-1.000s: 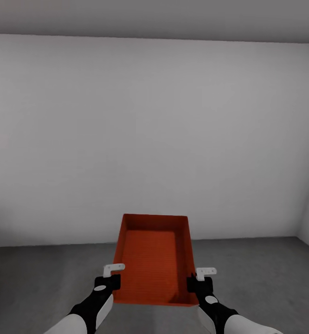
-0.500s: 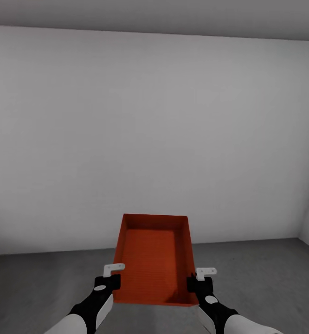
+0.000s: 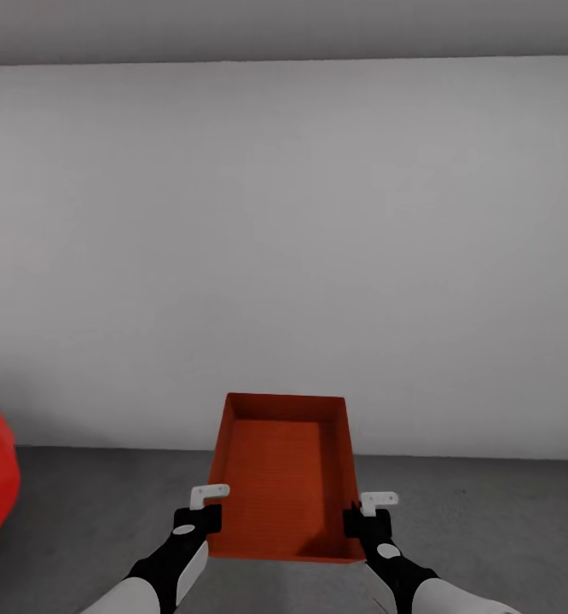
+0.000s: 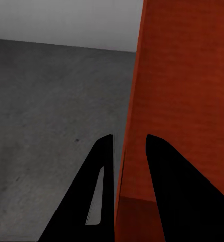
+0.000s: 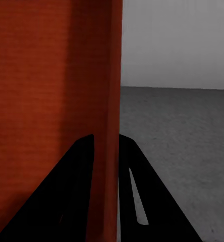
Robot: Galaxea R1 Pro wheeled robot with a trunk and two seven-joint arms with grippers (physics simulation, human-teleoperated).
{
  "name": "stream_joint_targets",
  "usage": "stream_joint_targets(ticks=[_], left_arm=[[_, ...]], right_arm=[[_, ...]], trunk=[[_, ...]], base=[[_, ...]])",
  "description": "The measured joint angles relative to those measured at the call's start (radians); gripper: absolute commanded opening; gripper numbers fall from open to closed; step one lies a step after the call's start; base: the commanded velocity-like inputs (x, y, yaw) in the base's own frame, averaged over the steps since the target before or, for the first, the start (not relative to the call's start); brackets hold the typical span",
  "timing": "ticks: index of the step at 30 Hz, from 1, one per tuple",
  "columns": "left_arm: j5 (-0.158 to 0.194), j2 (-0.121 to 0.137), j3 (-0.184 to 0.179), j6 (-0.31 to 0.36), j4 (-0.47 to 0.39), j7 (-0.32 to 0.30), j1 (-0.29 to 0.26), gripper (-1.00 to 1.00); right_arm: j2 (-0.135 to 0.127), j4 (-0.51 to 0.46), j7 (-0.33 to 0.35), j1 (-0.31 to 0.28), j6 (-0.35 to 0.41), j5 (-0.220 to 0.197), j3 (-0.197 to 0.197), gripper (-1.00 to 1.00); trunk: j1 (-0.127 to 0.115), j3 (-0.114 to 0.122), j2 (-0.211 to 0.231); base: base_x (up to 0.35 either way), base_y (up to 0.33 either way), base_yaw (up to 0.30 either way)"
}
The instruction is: Move the two storage containers from the living room to the garage. In the garage, place one container on the floor and stack the other container on top of it (either order is fine).
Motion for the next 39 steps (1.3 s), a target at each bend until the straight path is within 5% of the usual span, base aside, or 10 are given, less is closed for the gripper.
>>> stream_joint_targets(ticks=[24,39], left_arm=[[0.000,0.000,-0.004,0.006,-0.005,0.001,0.000,-1.00],[0.000,0.000,-0.004,0.007,-0.004,0.001,0.000,-1.00]], right_arm=[[0.000,0.000,0.001,0.000,0.000,0.002,-0.005,-1.00],[0.000,0.000,0.001,0.000,0.002,0.000,-0.003,-1.00]], trunk=[[0.000,0.000,0.000],[0.000,-0.021,0.000]], base=[[0.000,0.000,0.006],[0.000,0.000,0.000]])
